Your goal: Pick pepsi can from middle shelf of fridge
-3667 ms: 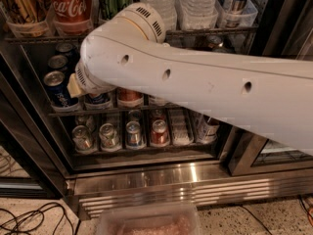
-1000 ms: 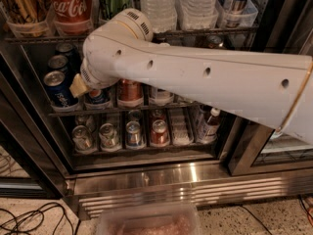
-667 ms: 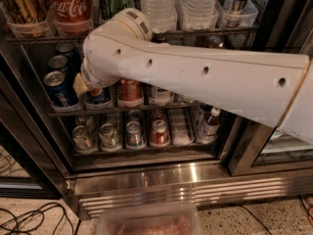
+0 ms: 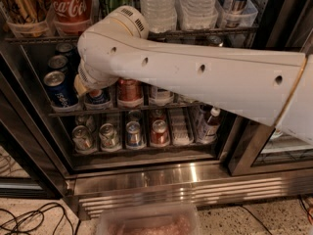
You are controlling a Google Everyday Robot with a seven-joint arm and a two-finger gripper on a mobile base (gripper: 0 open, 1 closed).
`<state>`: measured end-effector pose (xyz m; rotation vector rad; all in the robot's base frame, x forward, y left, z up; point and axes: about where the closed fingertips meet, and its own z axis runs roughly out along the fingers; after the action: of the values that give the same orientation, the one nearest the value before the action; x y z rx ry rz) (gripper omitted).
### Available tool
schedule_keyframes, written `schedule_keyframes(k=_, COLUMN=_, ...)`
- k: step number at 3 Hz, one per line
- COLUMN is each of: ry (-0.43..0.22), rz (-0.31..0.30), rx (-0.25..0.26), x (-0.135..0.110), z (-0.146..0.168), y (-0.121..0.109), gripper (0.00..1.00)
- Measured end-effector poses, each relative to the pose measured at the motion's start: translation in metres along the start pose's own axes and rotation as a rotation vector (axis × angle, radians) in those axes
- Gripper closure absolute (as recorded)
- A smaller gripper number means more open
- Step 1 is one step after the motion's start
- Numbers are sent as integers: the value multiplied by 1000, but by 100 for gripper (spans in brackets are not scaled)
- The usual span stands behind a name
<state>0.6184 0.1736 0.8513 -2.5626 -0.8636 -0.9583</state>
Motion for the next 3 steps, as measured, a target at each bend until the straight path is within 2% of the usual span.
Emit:
schedule_keyframes(k=1, ry=3, rz=-2, rx=11, x=5, z=-7, y=-8, gripper=100)
schedule_keyframes(k=3, ry=27, rz=-15, rx=22, x=21, z=-27, y=-19, gripper=100)
